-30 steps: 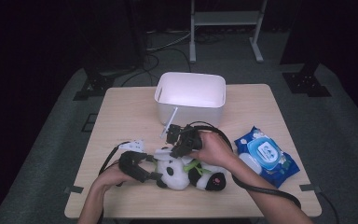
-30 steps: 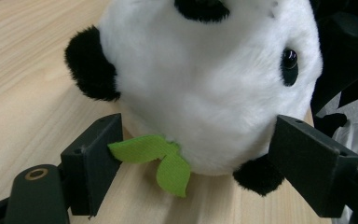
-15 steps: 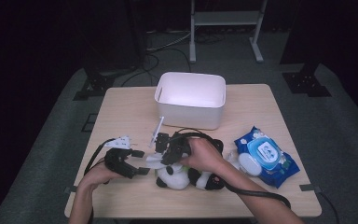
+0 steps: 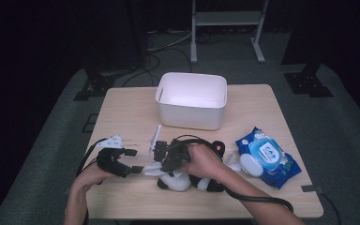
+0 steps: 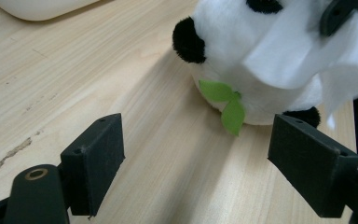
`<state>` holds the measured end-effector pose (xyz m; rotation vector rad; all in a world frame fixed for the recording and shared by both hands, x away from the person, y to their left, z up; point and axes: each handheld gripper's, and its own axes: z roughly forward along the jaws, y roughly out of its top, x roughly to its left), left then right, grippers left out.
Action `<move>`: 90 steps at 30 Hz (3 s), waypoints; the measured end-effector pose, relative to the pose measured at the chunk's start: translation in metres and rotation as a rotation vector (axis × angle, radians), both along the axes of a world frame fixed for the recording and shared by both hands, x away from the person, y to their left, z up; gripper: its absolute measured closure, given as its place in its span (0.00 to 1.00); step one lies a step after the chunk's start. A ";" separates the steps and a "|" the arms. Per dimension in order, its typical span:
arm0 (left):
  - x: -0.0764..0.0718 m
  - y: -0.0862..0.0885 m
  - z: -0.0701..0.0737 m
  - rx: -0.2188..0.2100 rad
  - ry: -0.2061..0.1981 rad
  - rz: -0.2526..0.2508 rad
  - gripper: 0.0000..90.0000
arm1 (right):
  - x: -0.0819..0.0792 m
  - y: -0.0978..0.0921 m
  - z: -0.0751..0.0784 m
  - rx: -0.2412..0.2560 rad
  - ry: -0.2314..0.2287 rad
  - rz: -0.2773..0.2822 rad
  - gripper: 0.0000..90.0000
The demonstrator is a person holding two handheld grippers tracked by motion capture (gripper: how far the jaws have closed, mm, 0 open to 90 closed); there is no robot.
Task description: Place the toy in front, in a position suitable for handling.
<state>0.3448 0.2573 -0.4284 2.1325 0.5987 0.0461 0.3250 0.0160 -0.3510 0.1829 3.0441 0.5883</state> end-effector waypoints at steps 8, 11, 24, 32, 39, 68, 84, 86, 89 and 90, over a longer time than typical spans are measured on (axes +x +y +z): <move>0.000 0.006 0.002 -0.002 -0.009 0.031 0.19 | -0.017 -0.015 -0.007 -0.002 0.002 0.003 0.91; 0.000 0.007 0.003 -0.010 -0.014 0.030 0.19 | -0.020 -0.003 -0.014 -0.014 0.009 0.032 0.91; -0.002 0.005 0.005 -0.012 -0.019 0.015 0.19 | 0.013 0.016 -0.006 0.030 -0.007 -0.015 0.91; -0.002 0.000 0.006 -0.009 -0.019 0.007 0.19 | 0.045 0.009 -0.001 0.071 0.016 -0.099 0.91; -0.002 -0.004 0.007 -0.005 -0.024 -0.012 0.19 | 0.057 -0.008 0.005 0.097 0.022 -0.156 0.91; -0.008 -0.039 0.016 -0.041 -0.033 -0.123 0.19 | 0.013 -0.088 -0.008 0.117 0.044 -0.192 0.91; -0.011 -0.077 0.017 -0.050 -0.001 -0.191 0.10 | -0.023 -0.092 -0.012 0.141 0.050 -0.126 0.92; -0.010 -0.080 0.016 -0.045 0.014 -0.188 0.07 | -0.024 -0.091 -0.012 0.139 0.056 -0.120 0.92; -0.009 -0.084 0.013 -0.040 0.038 -0.186 0.04 | -0.027 -0.090 -0.012 0.129 0.065 -0.111 0.92; -0.009 -0.083 0.012 -0.045 0.042 -0.197 0.05 | -0.027 -0.090 -0.012 0.125 0.067 -0.106 0.92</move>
